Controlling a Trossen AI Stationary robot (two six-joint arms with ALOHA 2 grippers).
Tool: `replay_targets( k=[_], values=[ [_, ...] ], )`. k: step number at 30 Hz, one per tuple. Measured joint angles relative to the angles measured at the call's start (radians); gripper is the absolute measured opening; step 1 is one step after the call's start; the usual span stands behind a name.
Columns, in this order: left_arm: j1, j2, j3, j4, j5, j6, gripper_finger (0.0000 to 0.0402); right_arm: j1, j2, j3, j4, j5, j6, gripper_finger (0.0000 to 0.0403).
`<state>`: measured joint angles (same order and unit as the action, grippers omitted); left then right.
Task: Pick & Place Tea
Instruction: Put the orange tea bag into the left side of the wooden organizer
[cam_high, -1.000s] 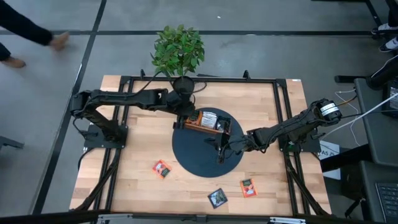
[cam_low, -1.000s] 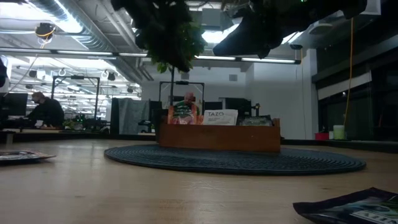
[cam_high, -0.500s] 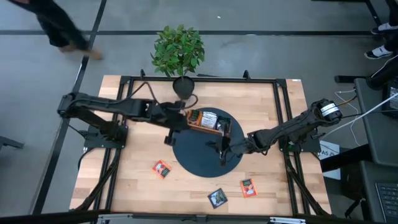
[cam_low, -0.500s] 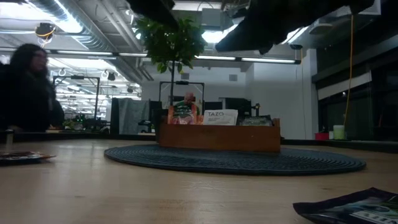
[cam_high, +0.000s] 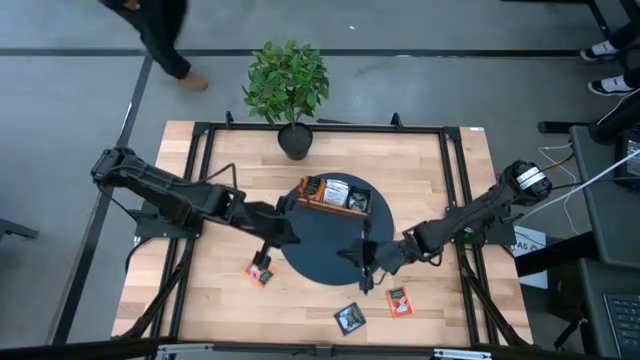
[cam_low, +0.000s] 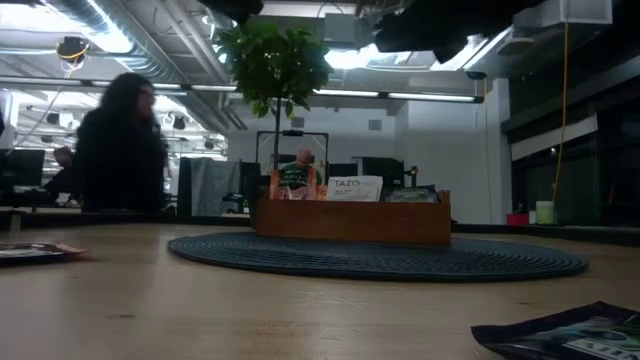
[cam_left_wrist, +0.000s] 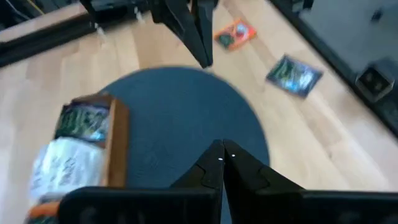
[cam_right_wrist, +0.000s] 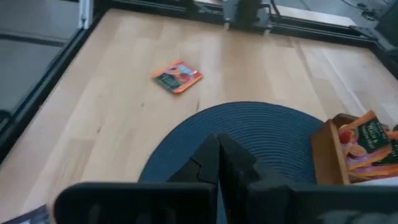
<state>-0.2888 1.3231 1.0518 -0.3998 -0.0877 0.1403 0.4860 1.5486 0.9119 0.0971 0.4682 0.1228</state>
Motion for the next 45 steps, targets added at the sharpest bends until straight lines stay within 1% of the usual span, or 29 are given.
replay_targets(
  k=[3, 6, 10, 13, 15, 18, 20, 22, 24, 27, 29, 31, 34, 39, 43, 45],
  values=[
    [-0.025, 0.000, -0.080, 0.148, 0.002, -0.050, 0.0002, 0.037, -0.009, 0.000, -0.035, 0.029, 0.004, 0.0008],
    [-0.049, 0.000, -0.148, 0.290, 0.010, -0.083, 0.0003, 0.064, -0.031, 0.000, -0.072, 0.036, 0.031, 0.0015],
    [-0.085, 0.000, -0.208, 0.373, 0.001, -0.117, 0.0003, 0.088, -0.043, 0.002, -0.080, 0.029, 0.056, 0.0013],
    [-0.102, 0.000, -0.239, 0.398, 0.001, -0.144, 0.0002, 0.092, -0.041, 0.002, -0.082, -0.016, 0.051, 0.0008],
    [-0.112, 0.001, -0.251, 0.393, 0.000, -0.183, 0.0004, 0.092, -0.040, 0.002, -0.083, -0.038, 0.048, 0.0008],
    [-0.123, 0.010, -0.264, 0.424, 0.000, -0.227, 0.0010, 0.092, -0.040, 0.002, -0.082, -0.042, 0.061, 0.0012],
    [-0.131, 0.023, -0.281, 0.464, 0.000, -0.237, 0.0012, 0.092, -0.039, 0.002, -0.080, -0.058, 0.106, 0.0016],
    [-0.142, 0.045, -0.290, 0.527, -0.007, -0.245, 0.0011, 0.091, -0.039, 0.002, -0.079, -0.109, 0.167, 0.0012],
    [-0.159, 0.078, -0.288, 0.570, -0.025, -0.250, 0.0006, 0.102, -0.039, 0.002, -0.084, -0.143, 0.215, 0.0006],
    [-0.190, 0.138, -0.272, 0.583, -0.067, -0.250, 0.0002, 0.129, -0.039, 0.002, -0.085, -0.178, 0.272, 0.0006],
    [-0.208, 0.183, -0.252, 0.584, -0.096, -0.251, 0.0003, 0.151, -0.039, 0.002, -0.085, -0.178, 0.296, 0.0004],
    [-0.221, 0.226, -0.226, 0.585, -0.103, -0.251, 0.0003, 0.174, -0.039, 0.002, -0.098, -0.179, 0.322, 0.0004],
    [-0.228, 0.269, -0.195, 0.585, -0.093, -0.268, 0.0002, 0.202, -0.039, 0.002, -0.180, -0.228, 0.431, 0.0003],
    [-0.235, 0.301, -0.175, 0.587, -0.093, -0.309, 0.0005, 0.258, -0.039, 0.001, -0.315, -0.373, 0.755, 0.0002],
    [-0.240, 0.301, -0.176, 0.586, -0.099, -0.314, 0.0002, 0.313, -0.039, 0.002, -0.410, -0.412, 0.922, 0.0002],
    [-0.240, 0.301, -0.176, 0.599, -0.104, -0.314, 0.0003, 0.332, -0.039, 0.002, -0.456, -0.414, 0.986, 0.0002]
  ],
)
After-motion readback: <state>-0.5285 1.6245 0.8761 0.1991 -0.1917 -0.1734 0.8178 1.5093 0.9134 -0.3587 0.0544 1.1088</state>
